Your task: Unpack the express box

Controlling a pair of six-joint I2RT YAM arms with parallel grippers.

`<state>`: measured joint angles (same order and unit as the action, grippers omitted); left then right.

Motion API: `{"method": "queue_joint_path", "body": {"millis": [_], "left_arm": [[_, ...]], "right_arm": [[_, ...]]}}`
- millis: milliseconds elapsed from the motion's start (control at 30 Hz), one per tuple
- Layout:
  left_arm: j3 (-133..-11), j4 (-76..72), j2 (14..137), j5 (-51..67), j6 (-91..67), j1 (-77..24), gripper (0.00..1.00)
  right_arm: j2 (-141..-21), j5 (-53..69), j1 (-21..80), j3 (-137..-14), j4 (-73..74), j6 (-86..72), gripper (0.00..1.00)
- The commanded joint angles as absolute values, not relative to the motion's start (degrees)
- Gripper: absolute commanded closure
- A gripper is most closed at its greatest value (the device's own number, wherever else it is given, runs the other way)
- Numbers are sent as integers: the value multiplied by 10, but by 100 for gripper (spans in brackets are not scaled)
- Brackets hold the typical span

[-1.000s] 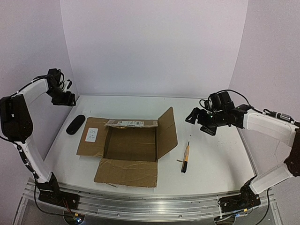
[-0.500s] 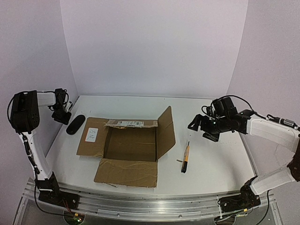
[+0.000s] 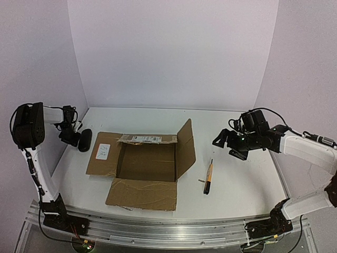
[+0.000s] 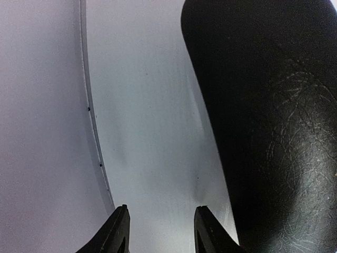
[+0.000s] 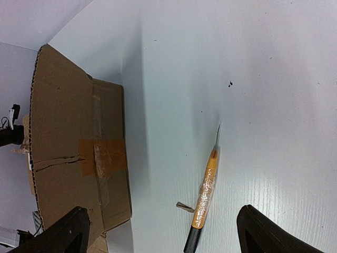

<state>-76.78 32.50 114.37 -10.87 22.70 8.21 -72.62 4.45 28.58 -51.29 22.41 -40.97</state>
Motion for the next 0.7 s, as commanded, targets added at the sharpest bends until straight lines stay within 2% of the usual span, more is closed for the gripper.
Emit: {"method": "queue_joint_path", "body": {"millis": [0,667], "left_arm": [[-776,296,1134,-132,252,86,57],[-956,298,1265,-109,256,82,53]], "right_arm": [[-725,43,287,-524,225,-409,2],[-727,44,287,-524,226,-407,2]]}}
